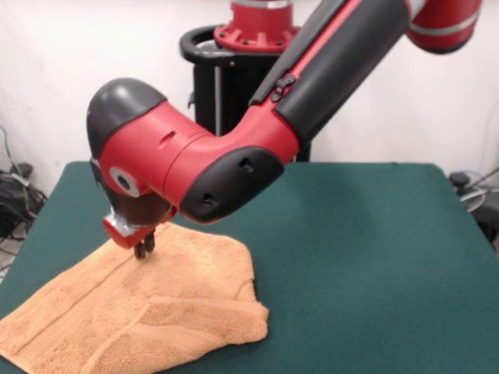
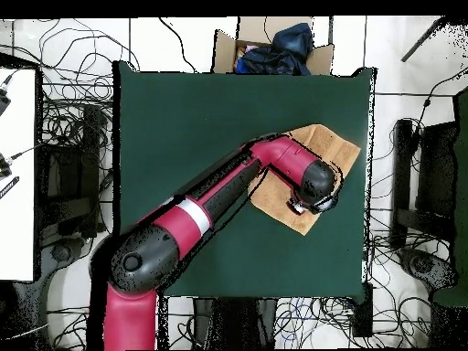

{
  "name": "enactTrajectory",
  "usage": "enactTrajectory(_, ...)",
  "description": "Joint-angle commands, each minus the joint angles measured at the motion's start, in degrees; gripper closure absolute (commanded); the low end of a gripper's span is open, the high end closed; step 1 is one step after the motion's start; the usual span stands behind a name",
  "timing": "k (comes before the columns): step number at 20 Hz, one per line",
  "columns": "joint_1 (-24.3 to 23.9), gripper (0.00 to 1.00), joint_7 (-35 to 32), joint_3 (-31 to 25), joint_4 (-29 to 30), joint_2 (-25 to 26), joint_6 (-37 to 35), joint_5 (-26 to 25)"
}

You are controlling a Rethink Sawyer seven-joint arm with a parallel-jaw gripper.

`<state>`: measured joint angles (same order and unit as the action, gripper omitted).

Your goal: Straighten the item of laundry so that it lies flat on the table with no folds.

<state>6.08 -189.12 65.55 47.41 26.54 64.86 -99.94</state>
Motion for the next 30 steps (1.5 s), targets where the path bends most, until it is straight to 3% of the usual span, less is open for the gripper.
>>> enactTrajectory(1,-2.54,1.0,-7.82,-9.11,-10.19,2.82,-5.22,6.24)
enactTrajectory(7,-4.36,1.0,-8.39,-8.74,-13.46,5.3,-2.7,5.27)
enactTrajectory(18,-7.09,1.0,-18.12,-3.88,-21.27,11.38,13.5,-2.71)
enactTrajectory(22,-8.23,1.0,-20.14,-2.29,-24.3,13.17,16.35,-3.82)
enactTrajectory(30,-8.51,1.0,-20.97,-0.87,-25.05,14.06,18.1,-4.1)
